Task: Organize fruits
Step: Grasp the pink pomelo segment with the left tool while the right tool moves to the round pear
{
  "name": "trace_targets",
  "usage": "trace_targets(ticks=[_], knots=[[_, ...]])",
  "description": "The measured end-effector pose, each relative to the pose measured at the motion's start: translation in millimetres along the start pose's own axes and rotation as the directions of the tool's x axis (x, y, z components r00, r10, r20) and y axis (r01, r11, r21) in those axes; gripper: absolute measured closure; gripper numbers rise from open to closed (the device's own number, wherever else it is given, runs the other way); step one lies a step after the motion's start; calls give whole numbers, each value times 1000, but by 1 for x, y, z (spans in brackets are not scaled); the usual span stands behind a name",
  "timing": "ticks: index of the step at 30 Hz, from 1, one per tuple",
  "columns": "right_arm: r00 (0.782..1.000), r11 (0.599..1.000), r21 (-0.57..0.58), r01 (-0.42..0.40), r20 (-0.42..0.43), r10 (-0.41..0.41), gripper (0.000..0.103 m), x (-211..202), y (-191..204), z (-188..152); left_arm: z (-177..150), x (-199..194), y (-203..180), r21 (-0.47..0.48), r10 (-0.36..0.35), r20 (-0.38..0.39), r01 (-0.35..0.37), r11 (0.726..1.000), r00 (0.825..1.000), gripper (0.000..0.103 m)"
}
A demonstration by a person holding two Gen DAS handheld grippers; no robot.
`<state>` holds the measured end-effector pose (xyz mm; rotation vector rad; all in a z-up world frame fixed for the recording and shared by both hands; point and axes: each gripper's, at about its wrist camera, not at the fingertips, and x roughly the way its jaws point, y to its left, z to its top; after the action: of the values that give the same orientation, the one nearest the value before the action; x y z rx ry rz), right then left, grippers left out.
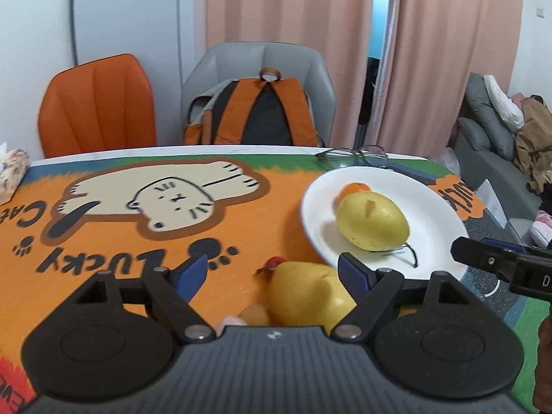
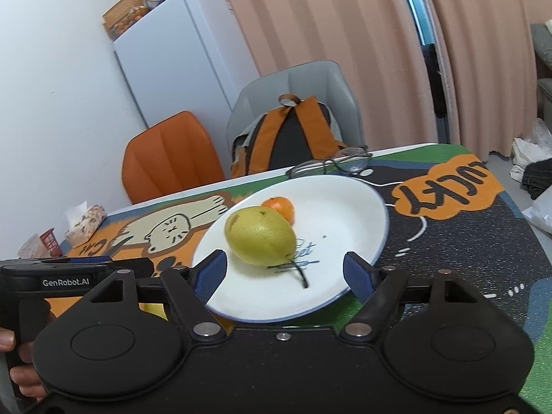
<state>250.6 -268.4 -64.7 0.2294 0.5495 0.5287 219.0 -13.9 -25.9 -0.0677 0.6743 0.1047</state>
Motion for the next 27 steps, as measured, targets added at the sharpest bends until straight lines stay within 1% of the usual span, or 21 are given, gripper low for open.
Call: trace_targets(ticks=[2, 6, 10, 13, 20, 27], knots=[[1000, 1000, -12, -14, -1, 14, 27, -1, 5, -1, -2, -5, 6, -7, 9, -2, -9, 1000, 1000, 21], [997, 997, -15, -74, -9, 74, 27, -4, 13, -1, -5, -14, 17, -24, 27, 3, -27, 999, 1000, 21], [995, 994, -41, -100, -9, 100, 27, -7, 22, -2, -10, -23, 25, -46, 38, 5, -38, 998, 999, 21], [993, 992, -49, -116, -15, 115, 27, -7, 27, -3, -19, -29, 31, -73, 50, 11, -49, 996, 999, 21], [990, 987, -78, -139, -39, 137, 27, -4, 39, -9, -36, -35, 45, -122, 60, -4, -60, 991, 998, 21], [985, 981, -112, -160, -76, 152, 27, 3, 53, -18, -52, -34, 57, -157, 53, -20, -55, 986, 998, 21]])
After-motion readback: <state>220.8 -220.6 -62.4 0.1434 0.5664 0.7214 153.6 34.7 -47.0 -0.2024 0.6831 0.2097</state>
